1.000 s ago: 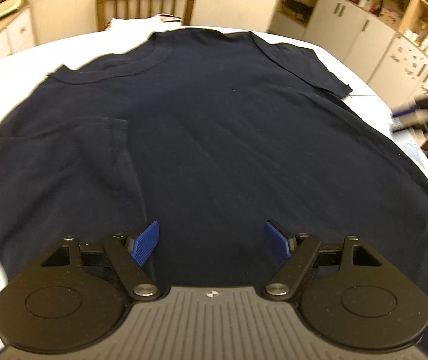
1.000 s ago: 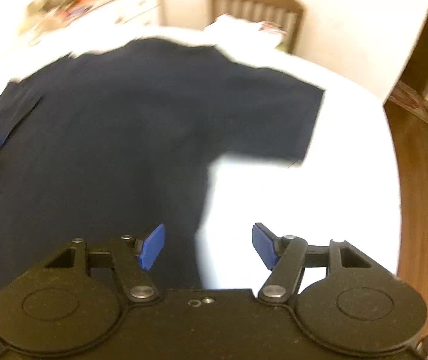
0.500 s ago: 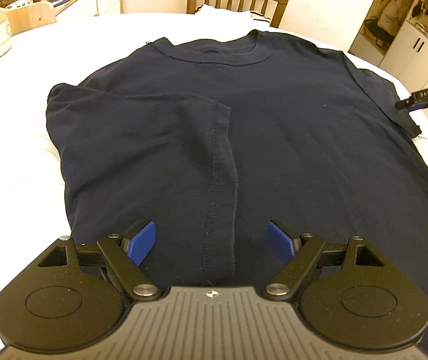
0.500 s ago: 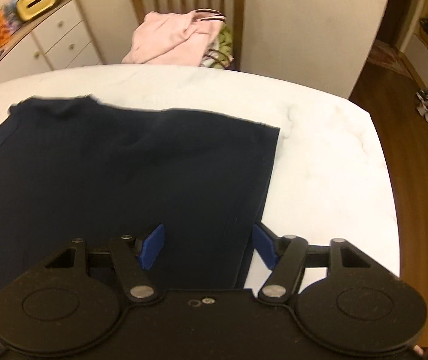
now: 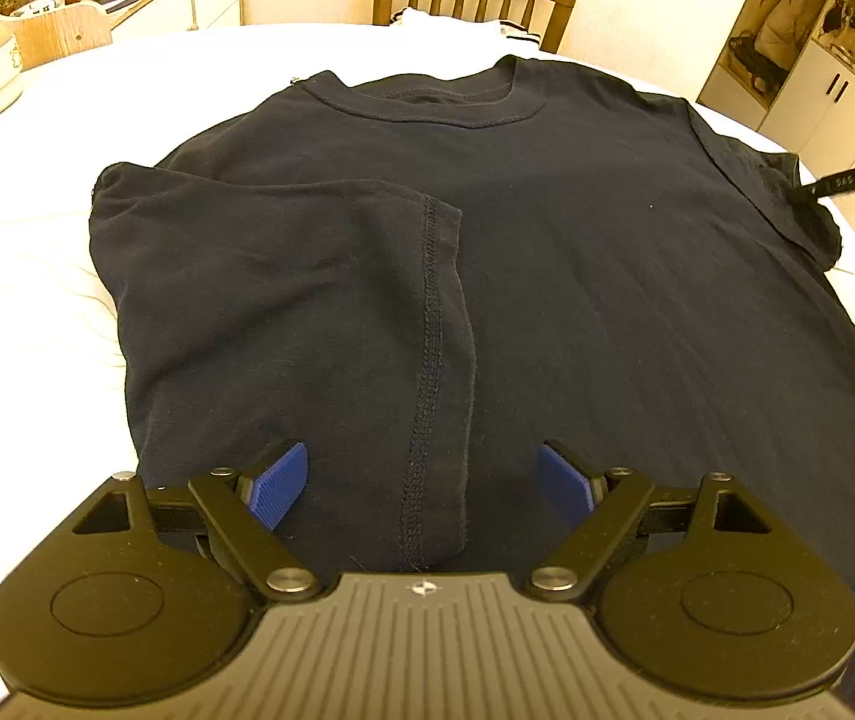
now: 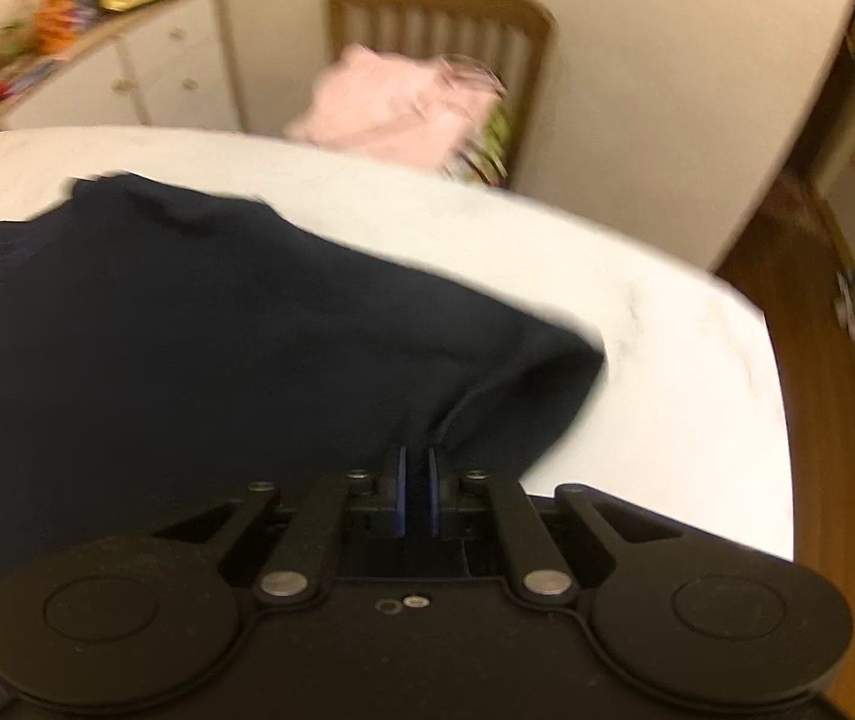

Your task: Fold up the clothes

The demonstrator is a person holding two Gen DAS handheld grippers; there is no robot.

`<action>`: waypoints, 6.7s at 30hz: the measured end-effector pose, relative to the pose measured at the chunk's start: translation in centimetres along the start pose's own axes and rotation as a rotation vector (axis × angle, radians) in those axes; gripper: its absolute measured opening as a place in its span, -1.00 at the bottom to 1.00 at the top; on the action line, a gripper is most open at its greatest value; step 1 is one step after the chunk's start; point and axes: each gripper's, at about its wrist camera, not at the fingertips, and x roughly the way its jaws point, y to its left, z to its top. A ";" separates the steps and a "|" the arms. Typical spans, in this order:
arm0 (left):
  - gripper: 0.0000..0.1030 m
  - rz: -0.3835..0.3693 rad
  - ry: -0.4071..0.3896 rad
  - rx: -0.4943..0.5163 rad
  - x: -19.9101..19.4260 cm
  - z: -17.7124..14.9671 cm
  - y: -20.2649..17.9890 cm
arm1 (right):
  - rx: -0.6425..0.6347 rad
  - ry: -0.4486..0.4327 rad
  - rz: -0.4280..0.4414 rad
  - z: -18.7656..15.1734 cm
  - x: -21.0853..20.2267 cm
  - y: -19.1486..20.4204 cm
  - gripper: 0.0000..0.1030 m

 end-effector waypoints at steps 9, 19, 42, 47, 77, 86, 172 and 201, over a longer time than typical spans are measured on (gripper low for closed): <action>0.63 0.003 0.002 -0.006 0.0 -0.1 -0.1 | -0.192 0.023 0.309 -0.2 -1.2 8.7 1.00; 0.63 -0.009 -0.011 -0.014 -0.2 -0.4 0.2 | -0.109 -0.029 0.319 2.2 -2.0 5.2 1.00; 0.68 -0.015 -0.003 0.002 -1.0 -1.1 0.0 | -0.280 0.011 0.270 -0.4 0.8 9.4 1.00; 0.68 -0.012 -0.001 0.002 -0.9 -1.6 0.1 | -0.279 0.086 0.259 -2.9 1.2 8.6 1.00; 0.68 0.115 -0.144 -0.021 2.9 8.5 7.5 | -0.178 -0.043 0.191 7.8 8.8 8.8 1.00; 0.68 0.068 -0.156 -0.058 5.0 9.0 9.1 | -0.183 -0.038 0.177 8.6 10.0 9.0 1.00; -0.83 -0.142 -0.129 0.062 -13.8 -21.0 -4.1 | 0.314 -0.027 0.263 -28.7 -19.5 6.5 1.00; 0.56 -0.273 0.045 0.311 -8.3 -14.8 -8.1 | -0.408 0.141 0.464 -18.8 -14.8 19.3 1.00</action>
